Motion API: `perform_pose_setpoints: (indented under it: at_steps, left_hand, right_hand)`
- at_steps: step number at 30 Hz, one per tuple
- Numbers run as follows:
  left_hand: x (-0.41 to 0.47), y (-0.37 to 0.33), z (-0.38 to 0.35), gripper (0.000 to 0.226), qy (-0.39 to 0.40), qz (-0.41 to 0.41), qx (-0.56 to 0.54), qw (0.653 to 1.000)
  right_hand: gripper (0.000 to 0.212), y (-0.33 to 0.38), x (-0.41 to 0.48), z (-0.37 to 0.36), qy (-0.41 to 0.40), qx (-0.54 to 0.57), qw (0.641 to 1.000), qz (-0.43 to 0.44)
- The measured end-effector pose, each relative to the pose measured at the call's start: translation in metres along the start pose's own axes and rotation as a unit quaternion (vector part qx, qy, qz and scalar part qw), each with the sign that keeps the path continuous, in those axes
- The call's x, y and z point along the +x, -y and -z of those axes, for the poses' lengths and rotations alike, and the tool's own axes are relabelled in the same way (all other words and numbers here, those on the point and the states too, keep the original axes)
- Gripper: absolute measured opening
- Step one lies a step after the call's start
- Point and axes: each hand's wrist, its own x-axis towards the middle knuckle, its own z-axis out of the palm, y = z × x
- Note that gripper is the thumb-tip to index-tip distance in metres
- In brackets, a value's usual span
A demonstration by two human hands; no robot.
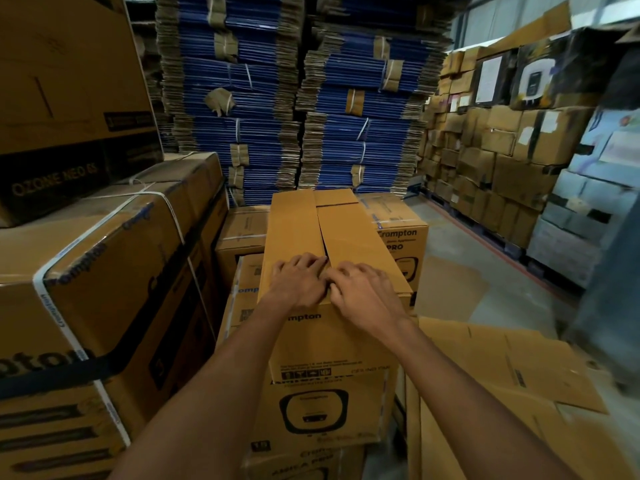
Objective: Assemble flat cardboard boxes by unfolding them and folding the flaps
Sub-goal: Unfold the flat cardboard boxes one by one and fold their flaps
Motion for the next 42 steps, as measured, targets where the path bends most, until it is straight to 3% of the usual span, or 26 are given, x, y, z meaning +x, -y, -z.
perform_pose_setpoints:
  at_steps: [3, 7, 11, 14, 19, 23, 28, 30, 35, 42]
  left_hand:
    - [-0.003, 0.0, -0.002, 0.064, -0.01, -0.003, -0.009, 1.0]
    - [-0.003, 0.002, -0.002, 0.093, -0.004, -0.002, -0.005, 1.0]
    - [0.012, -0.009, 0.008, 0.081, 0.031, -0.032, -0.048, 0.998]
    - [0.022, -0.032, 0.014, 0.071, 0.081, -0.073, -0.071, 0.991]
    - [0.043, -0.048, 0.015, 0.063, 0.092, -0.042, -0.071, 0.992]
    - [0.052, -0.056, 0.032, 0.052, 0.029, -0.013, -0.085, 0.996]
    - [0.033, -0.072, 0.052, 0.103, -0.061, 0.016, -0.121, 0.991]
    - [0.016, -0.074, 0.055, 0.111, -0.112, 0.005, -0.098, 0.989]
    - [-0.02, -0.07, 0.04, 0.111, -0.263, -0.05, -0.028, 0.963]
    - [-0.046, -0.082, 0.026, 0.098, -0.385, -0.077, 0.032, 0.919]
  right_hand:
    - [0.027, -0.006, 0.002, 0.007, -0.024, -0.074, 0.996, 0.046]
    - [0.035, -0.028, 0.015, 0.04, -0.097, -0.074, 0.992, 0.013]
    - [0.042, -0.022, 0.018, 0.048, -0.044, -0.071, 0.996, 0.039]
    - [0.032, -0.019, 0.017, 0.045, -0.037, -0.064, 0.997, 0.033]
    - [0.031, -0.02, 0.019, 0.059, -0.033, -0.022, 0.999, 0.011]
    - [0.024, -0.023, 0.027, 0.074, -0.019, 0.029, 0.998, -0.049]
    - [0.019, -0.034, 0.041, 0.093, -0.003, 0.038, 0.994, -0.101]
    - [0.022, -0.043, 0.048, 0.094, -0.011, 0.036, 0.993, -0.109]
    - [0.03, -0.058, 0.061, 0.09, 0.029, 0.068, 0.991, -0.11]
    - [0.035, -0.081, 0.07, 0.112, 0.122, 0.187, 0.963, -0.15]
